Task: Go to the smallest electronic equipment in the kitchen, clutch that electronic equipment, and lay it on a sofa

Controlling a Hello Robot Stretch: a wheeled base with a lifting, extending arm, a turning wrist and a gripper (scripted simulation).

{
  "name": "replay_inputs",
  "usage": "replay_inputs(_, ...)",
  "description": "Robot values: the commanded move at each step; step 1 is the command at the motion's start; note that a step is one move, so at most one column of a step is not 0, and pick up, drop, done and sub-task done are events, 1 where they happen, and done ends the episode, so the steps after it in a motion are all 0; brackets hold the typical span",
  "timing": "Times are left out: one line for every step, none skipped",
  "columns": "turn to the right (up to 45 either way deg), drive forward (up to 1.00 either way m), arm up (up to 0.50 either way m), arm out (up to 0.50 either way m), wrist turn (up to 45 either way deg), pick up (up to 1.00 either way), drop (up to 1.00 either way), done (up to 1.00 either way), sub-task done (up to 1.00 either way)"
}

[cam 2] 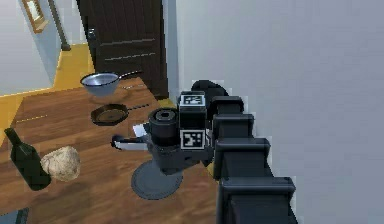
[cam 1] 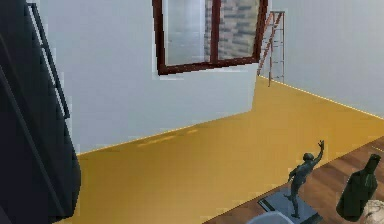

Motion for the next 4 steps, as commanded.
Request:
replay_inputs(0.0, 0.0, 0.0, 0.0, -45.0, 0.0, 0.0, 0.0, 0.0)
replay_inputs(0.0, 0.0, 0.0, 0.0, -45.0, 0.0, 0.0, 0.0, 0.0)
replay_inputs(0.0, 0.0, 0.0, 0.0, -9.0, 0.0, 0.0, 0.0, 0.0)
replay_inputs(0.0, 0.0, 0.0, -0.12, 0.0, 0.0, 0.0, 0.0, 0.0)
